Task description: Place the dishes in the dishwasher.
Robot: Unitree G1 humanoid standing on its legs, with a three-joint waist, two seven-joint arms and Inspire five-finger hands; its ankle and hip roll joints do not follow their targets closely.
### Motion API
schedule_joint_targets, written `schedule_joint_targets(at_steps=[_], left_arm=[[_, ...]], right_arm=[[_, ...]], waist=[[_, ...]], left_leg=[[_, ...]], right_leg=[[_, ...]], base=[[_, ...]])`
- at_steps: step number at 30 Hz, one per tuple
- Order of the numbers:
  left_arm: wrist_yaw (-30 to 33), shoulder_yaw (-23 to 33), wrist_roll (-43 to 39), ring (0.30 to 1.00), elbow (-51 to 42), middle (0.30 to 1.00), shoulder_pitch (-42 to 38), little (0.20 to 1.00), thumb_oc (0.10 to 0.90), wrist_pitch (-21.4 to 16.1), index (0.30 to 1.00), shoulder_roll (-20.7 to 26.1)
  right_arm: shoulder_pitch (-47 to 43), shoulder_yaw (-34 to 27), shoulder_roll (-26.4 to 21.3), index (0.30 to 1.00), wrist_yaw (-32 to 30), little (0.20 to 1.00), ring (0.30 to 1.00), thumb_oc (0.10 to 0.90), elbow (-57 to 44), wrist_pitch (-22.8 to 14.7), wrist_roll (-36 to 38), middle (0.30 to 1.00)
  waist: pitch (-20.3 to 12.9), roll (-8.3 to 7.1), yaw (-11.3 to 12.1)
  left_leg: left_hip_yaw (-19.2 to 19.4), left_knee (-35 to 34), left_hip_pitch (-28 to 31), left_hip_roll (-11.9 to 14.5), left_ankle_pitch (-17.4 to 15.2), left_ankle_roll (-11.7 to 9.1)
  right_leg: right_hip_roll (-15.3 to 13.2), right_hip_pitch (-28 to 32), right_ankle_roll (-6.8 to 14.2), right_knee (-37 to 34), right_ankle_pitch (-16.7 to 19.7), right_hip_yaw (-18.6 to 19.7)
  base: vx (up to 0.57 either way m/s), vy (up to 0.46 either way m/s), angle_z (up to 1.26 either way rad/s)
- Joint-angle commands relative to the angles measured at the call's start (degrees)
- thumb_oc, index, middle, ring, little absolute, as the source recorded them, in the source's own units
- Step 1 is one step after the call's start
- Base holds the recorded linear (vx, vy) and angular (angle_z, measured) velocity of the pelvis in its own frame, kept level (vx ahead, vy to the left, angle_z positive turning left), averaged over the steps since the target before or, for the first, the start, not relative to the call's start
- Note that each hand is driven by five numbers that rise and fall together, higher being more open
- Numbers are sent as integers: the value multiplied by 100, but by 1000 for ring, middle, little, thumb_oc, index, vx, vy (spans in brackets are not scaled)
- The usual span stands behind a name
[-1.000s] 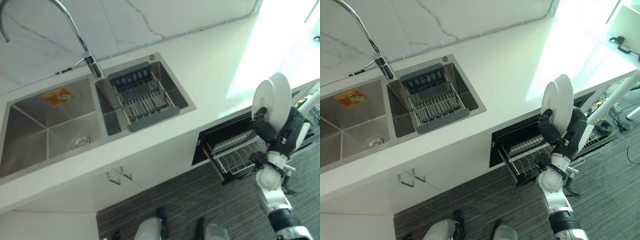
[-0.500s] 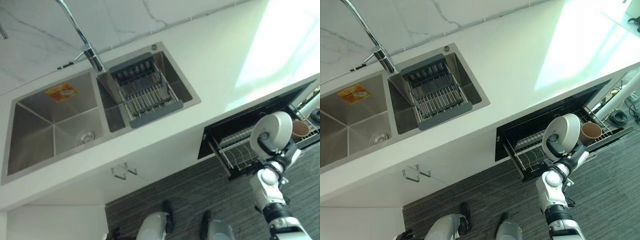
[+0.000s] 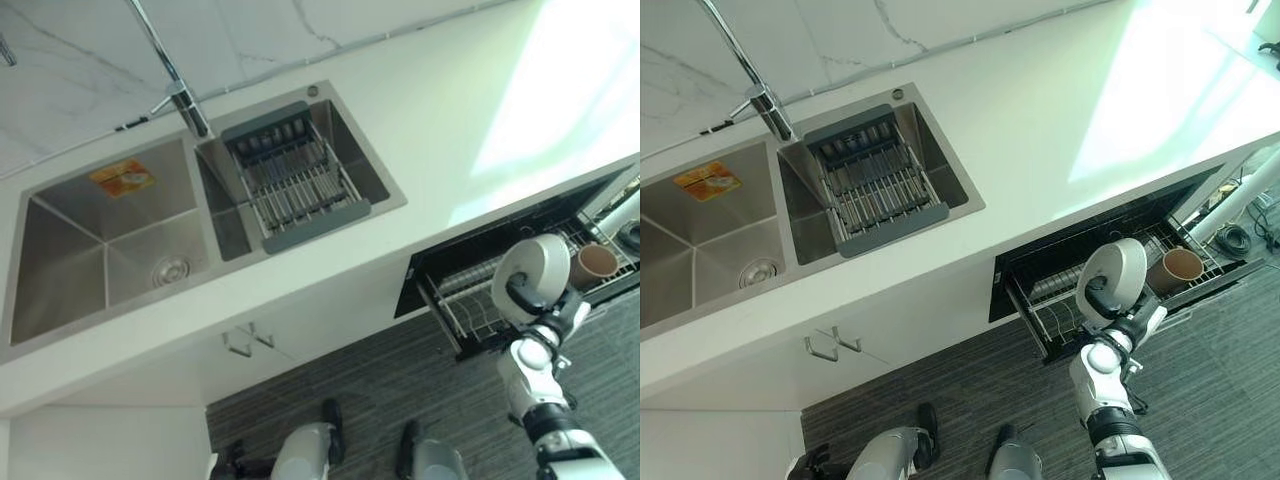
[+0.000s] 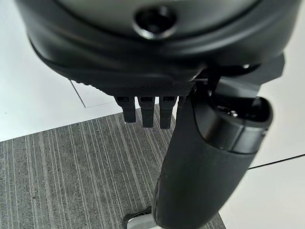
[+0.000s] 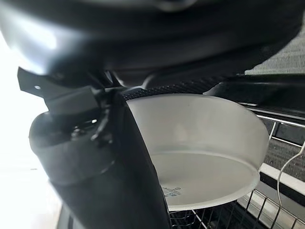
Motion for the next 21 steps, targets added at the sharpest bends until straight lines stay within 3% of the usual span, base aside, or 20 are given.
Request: schedule_joint_targets(at_steps=[1,5,12,21], left_arm=[[83,-251,-40,900,-62,900,45,900,800,-19,900,334],[31,-234,32,900,-130,900,-72,900,800,54,900,440],[-16,-139,152,900,-303,900,-126,900,800,157,900,620],[-32,-110,72,900,-476,900,-423,900,800,280,900,884]], right_arm=[[-876,48,-673,300,-145,300,300,400,-149,-55,-1013,300],[-1385,263,-1158,300,-22,300,300,400,106,379,-1947,300],[-1751,679,-1766,300,177,300,300,400,440,931,-2803,300],[-2282,1430,-2010,300,428,300,300,400,840,1626,-3274,300]], waist=[[-61,-33,214],[16,-56,339],[145,-89,508],[483,-31,643]], left_leg=[[-236,455,148,35,-819,-261],[-265,455,86,35,-790,-254],[-355,455,-19,19,-761,-232],[-492,455,-190,5,-808,-216]], right_leg=[[93,11,-126,21,-239,-124],[81,-18,-127,21,-202,-210],[73,-55,-113,21,-153,-314],[105,-157,-58,21,-163,-333]], base=[[-29,-20,4],[-38,-18,6],[-23,-23,12],[-34,-18,7]])
